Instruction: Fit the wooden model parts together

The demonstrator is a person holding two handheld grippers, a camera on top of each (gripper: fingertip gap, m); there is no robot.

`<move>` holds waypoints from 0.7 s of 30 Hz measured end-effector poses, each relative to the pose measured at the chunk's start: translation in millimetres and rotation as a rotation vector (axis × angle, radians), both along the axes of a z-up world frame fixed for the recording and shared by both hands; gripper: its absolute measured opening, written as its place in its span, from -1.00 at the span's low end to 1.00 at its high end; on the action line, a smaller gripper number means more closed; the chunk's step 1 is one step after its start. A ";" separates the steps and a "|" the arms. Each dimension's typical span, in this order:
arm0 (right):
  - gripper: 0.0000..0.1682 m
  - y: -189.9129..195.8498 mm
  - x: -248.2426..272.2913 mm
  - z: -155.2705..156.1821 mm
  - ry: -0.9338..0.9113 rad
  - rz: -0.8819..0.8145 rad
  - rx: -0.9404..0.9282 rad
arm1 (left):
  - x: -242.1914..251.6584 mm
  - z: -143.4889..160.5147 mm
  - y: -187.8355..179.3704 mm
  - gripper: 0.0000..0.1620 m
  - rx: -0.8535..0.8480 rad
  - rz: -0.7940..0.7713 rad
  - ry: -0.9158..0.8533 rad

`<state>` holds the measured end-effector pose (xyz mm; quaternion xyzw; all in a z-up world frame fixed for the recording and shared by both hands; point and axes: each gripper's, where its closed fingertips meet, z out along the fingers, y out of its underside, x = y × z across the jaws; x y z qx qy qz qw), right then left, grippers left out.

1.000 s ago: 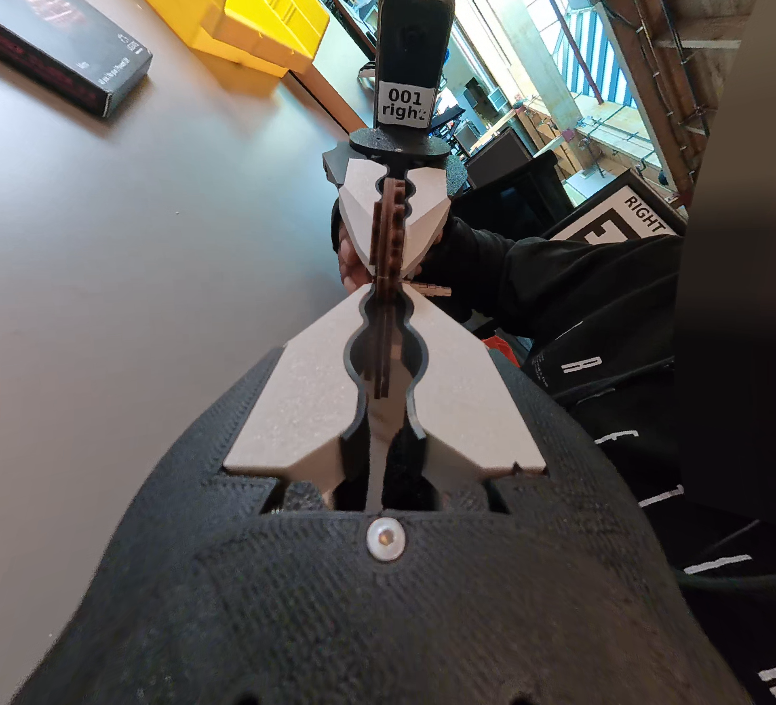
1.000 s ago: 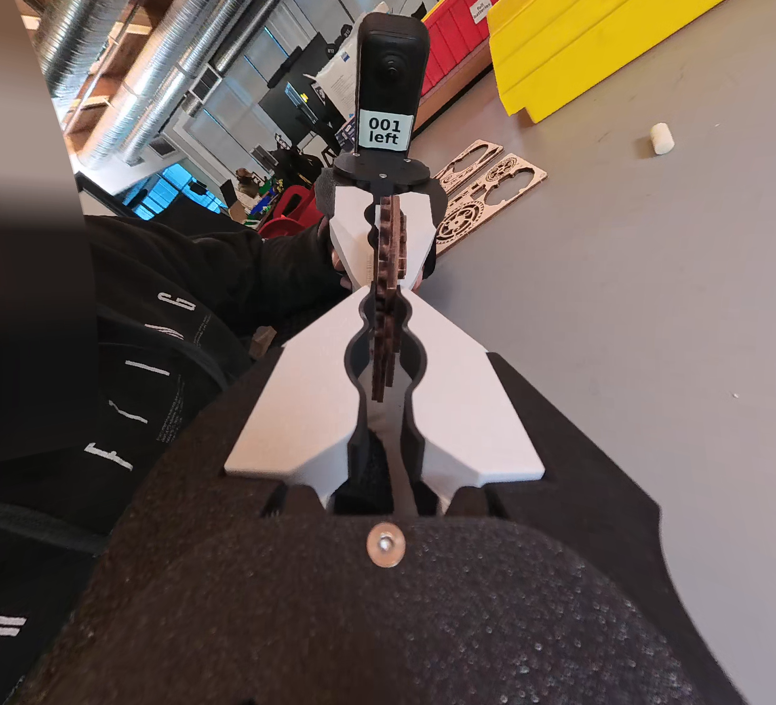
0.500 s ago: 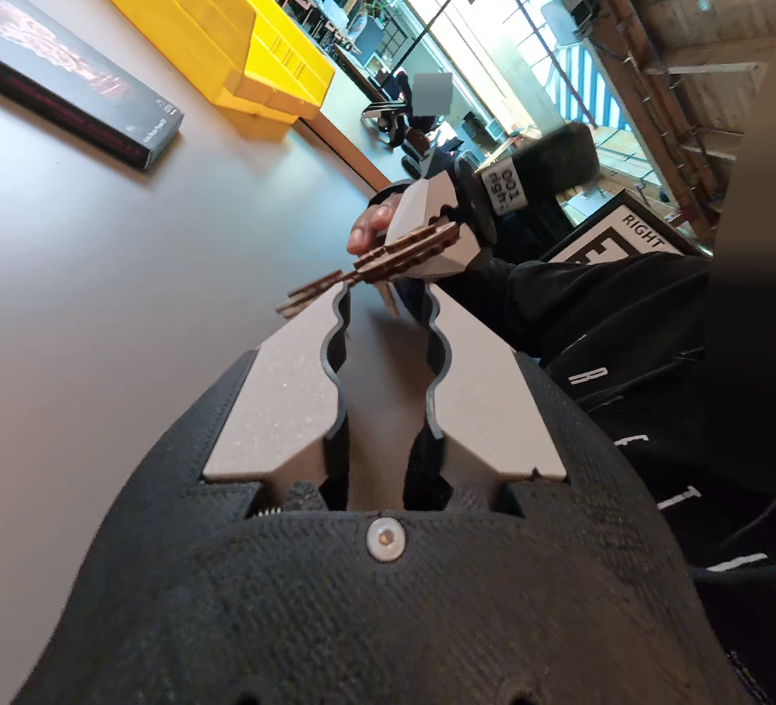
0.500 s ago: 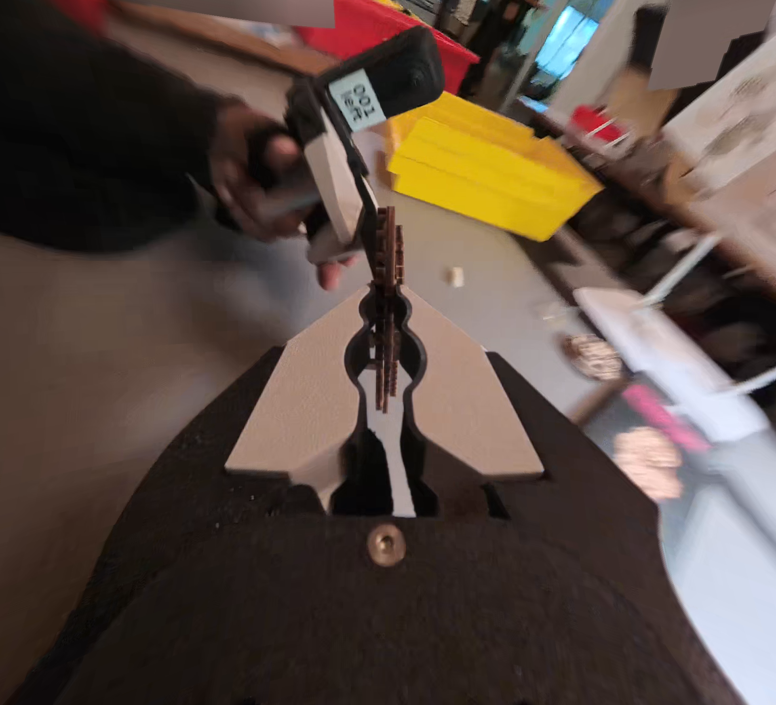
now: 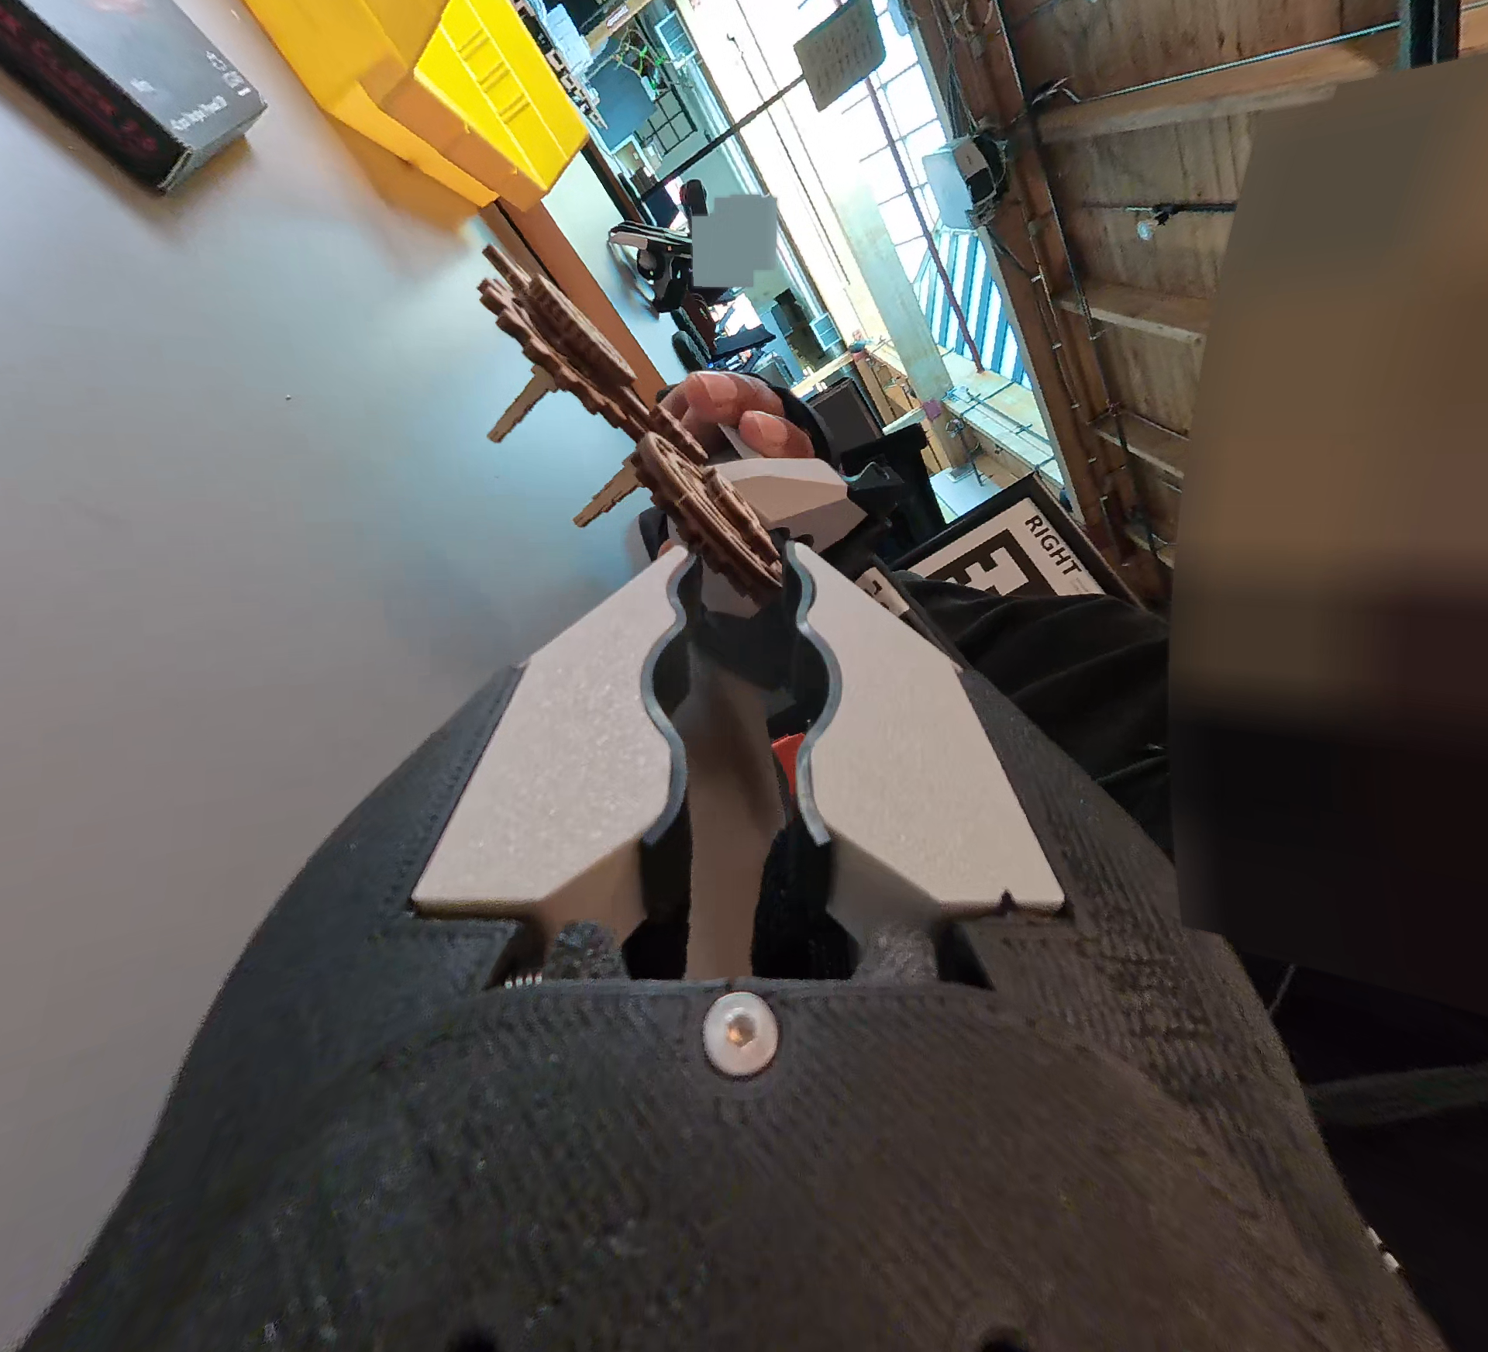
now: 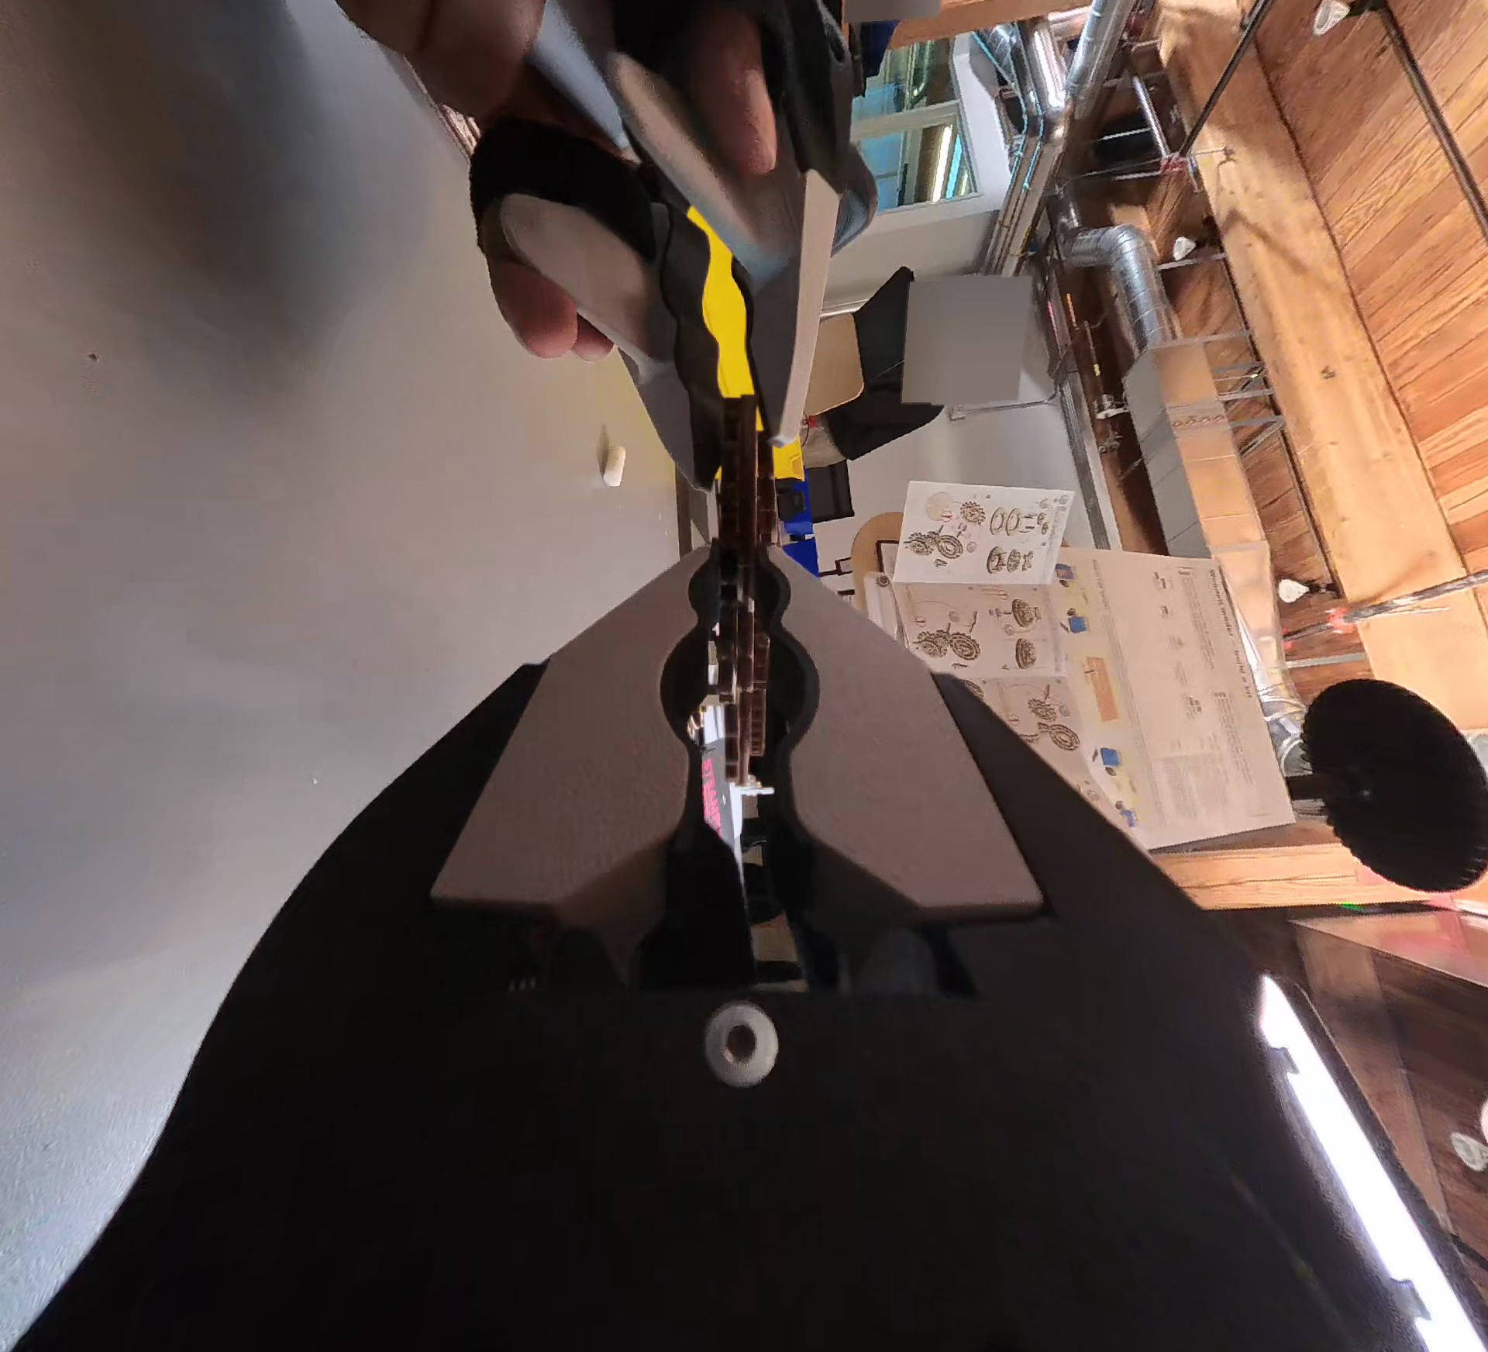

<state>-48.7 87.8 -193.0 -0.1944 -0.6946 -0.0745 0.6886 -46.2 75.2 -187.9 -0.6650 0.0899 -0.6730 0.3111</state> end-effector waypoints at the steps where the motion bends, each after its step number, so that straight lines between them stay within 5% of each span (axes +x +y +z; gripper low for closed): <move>1: -0.93 0.3 0.0 0.4 0.010 0.001 -0.002 | -0.1 0.3 0.2 -0.79 0.013 0.003 0.011; 4: -0.83 2.6 2.5 3.8 0.029 0.000 -0.066 | -1.9 3.8 0.2 -0.85 0.085 0.024 0.048; 7: -0.74 2.8 12.5 21.4 0.108 0.043 -0.333 | -7.1 13.6 1.7 -0.86 0.191 0.070 0.077; 15: -0.66 -12.7 10.0 24.8 0.156 0.337 -1.807 | -3.6 29.3 -3.4 -0.86 0.503 0.162 0.212; 21: -0.84 -20.6 1.0 40.0 0.214 0.532 -2.105 | 9.8 27.4 -13.6 -0.87 0.628 0.141 0.284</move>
